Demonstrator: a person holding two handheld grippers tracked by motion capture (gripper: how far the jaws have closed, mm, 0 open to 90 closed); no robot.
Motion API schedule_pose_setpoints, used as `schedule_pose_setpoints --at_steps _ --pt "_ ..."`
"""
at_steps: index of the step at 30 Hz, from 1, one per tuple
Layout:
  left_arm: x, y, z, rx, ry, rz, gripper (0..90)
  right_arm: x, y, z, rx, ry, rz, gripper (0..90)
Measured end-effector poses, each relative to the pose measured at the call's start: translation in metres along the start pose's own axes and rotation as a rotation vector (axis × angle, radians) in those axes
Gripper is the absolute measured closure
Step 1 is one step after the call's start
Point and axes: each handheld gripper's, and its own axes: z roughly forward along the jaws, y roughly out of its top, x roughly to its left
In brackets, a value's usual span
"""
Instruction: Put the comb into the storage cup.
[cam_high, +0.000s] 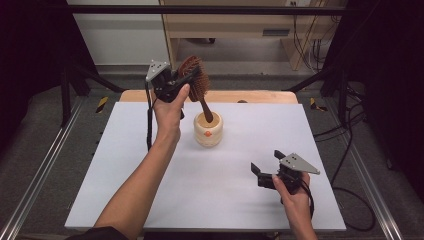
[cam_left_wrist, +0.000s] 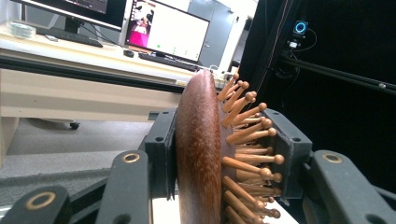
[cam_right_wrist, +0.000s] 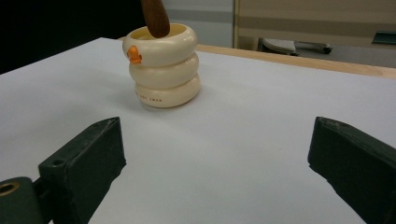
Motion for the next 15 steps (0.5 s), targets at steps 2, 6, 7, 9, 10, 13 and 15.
schedule_pose_setpoints --at_steps 2,6,7,9,10,13,15 --pt "-0.0003 -0.0004 0.0003 0.0 0.0 0.003 51.0 0.0001 0.0 0.0 0.0 0.0 -0.001 4.2" --pt "-0.0001 -0.001 0.0006 -0.001 0.001 0.002 51.0 -0.0001 0.0001 -0.0001 -0.001 0.0 -0.001 4.2" --pt "0.0001 -0.0012 0.0007 -0.002 0.002 0.002 51.0 -0.0001 0.0 -0.0001 -0.001 0.0 0.0 4.2" --pt "0.0006 -0.0021 0.001 0.0 0.003 0.001 51.0 -0.0002 0.0 -0.0001 0.001 0.0 0.001 4.2" --pt "0.0009 -0.0029 0.0012 0.001 0.003 -0.001 51.0 -0.0001 0.0 -0.0001 0.002 0.0 0.001 4.2" --pt "0.0012 -0.005 0.0019 0.004 0.005 -0.003 50.9 -0.0002 -0.0001 0.0 0.002 0.001 -0.001 4.2" --pt "0.0018 -0.0066 0.0023 0.008 0.006 -0.003 50.9 -0.0001 -0.0001 0.0 0.002 0.001 -0.001 4.1"
